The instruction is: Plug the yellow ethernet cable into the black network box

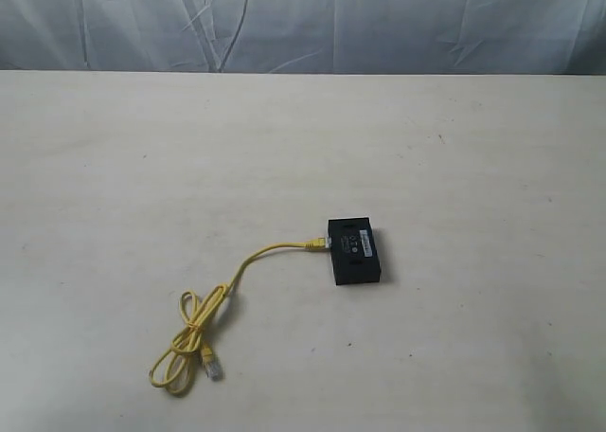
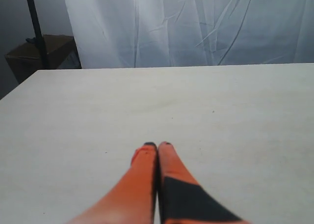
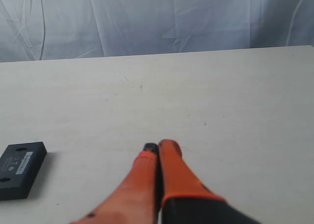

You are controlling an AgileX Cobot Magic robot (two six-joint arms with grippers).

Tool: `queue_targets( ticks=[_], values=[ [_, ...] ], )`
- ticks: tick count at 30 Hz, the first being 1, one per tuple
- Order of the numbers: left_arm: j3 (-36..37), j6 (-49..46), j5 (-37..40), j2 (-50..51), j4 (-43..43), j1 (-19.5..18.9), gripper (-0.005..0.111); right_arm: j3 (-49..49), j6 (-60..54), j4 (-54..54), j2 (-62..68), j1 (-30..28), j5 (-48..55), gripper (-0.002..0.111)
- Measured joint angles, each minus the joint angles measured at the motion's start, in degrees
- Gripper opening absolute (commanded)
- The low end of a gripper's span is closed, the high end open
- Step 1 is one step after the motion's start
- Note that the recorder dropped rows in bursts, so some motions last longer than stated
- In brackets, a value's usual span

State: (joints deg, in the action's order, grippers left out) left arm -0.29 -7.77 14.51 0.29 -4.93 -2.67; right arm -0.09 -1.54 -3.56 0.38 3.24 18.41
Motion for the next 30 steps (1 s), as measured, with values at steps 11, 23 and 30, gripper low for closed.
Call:
queue_targets(
  ticks=[11,23,30],
  values=[
    [0.0,7.4,-0.3,0.0,3.3,0.0,0.0,0.0,0.0,0.0,0.0,0.0,0.0,-0.001],
    [0.0,7.8,-0.4,0.0,3.6,0.0,0.0,0.0,0.0,0.0,0.0,0.0,0.0,-0.001],
    [0.0,7.8,-0.4,0.0,3.6,0.0,0.0,0.0,0.0,0.0,0.0,0.0,0.0,-0.001]
  ],
)
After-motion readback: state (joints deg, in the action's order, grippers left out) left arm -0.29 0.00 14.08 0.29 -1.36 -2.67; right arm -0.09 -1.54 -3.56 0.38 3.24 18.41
